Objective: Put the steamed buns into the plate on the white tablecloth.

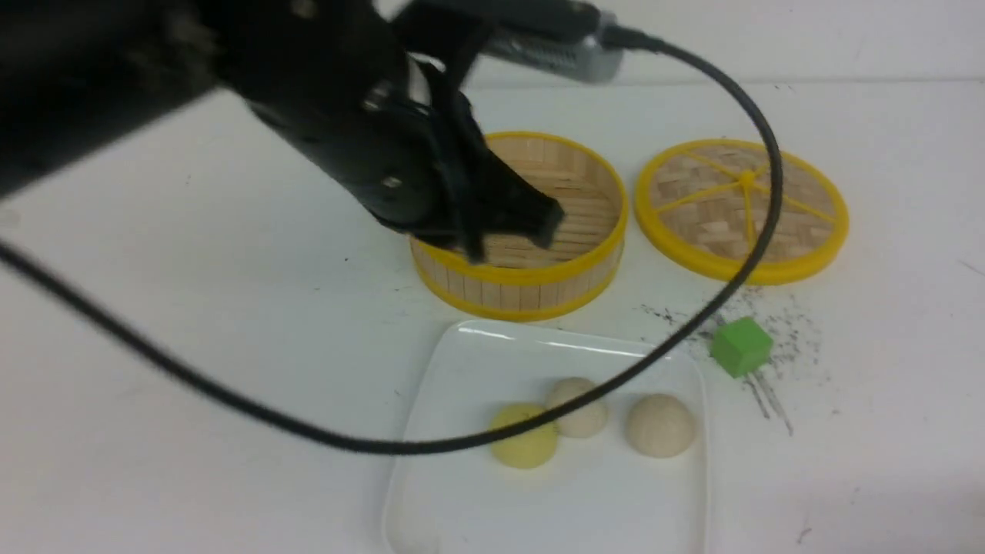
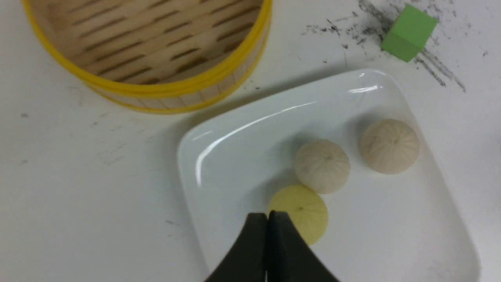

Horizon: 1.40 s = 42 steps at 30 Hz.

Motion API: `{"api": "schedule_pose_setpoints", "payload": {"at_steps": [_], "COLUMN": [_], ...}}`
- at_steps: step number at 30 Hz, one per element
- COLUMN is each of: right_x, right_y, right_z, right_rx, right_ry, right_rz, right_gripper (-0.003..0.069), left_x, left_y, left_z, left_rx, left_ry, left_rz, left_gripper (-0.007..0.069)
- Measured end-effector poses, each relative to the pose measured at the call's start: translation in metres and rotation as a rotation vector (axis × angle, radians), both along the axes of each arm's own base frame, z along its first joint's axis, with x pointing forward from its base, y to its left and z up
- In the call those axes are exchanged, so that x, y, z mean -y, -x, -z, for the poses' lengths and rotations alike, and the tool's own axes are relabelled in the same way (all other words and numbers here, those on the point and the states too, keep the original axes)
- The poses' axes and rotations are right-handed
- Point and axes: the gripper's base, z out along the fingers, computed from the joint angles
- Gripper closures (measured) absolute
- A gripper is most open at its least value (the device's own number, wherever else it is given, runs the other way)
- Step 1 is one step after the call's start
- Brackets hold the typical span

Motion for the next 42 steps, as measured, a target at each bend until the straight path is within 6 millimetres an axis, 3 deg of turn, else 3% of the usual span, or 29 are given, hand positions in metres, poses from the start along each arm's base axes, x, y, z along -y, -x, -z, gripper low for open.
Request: {"api": "schedule_pose_setpoints", "payload": {"at_steps": [6, 8, 12, 16, 20, 24, 29, 35, 42], "right_x": [0.000, -0.001, -0.001, -0.001, -0.001, -0.001, -0.001, -0.001, -0.001], "right_y": [0.000, 0.000, 0.000, 0.000, 0.000, 0.000, 0.000, 0.000, 0.000], "right_z": [0.000, 0.000, 0.000, 0.000, 0.000, 0.000, 0.000, 0.000, 0.000], "right_rx": [-0.001, -0.001, -0.001, -0.001, -0.001, -0.001, -0.001, -0.001, -0.001], "right_ry": [-0.013, -0.015, -0.015, -0.015, -0.015, -0.015, -0.016, -0.016, -0.016], "right_rz": [-0.001, -0.001, -0.001, -0.001, -0.001, -0.001, -0.001, -0.001, -0.001], "right_gripper": [0.0628, 0.0623, 0.0617, 0.0613, 0.0604, 0.0599, 0.0590, 0.0579, 0.0571], "left_x": [-0.049, -0.079, -0.107, -0.127, -0.139, -0.141, -0.137, -0.137, -0.138], "left_y": [0.041, 0.067, 0.093, 0.116, 0.137, 0.148, 0.155, 0.155, 0.155], "left_z": [-0.044, -0.062, -0.064, -0.042, 0.016, 0.055, 0.083, 0.119, 0.127], "left_rx": [0.090, 0.122, 0.157, 0.173, 0.240, 0.322, 0.349, 0.298, 0.276], "left_ry": [-0.045, -0.040, 0.010, 0.088, 0.301, 0.561, 0.737, 0.668, 0.638], "left_rz": [-0.050, -0.125, -0.205, -0.243, -0.259, -0.243, -0.184, -0.186, -0.202], "left_gripper": [0.0609, 0.0608, 0.0606, 0.0606, 0.0605, 0.0603, 0.0598, 0.0591, 0.0585]}}
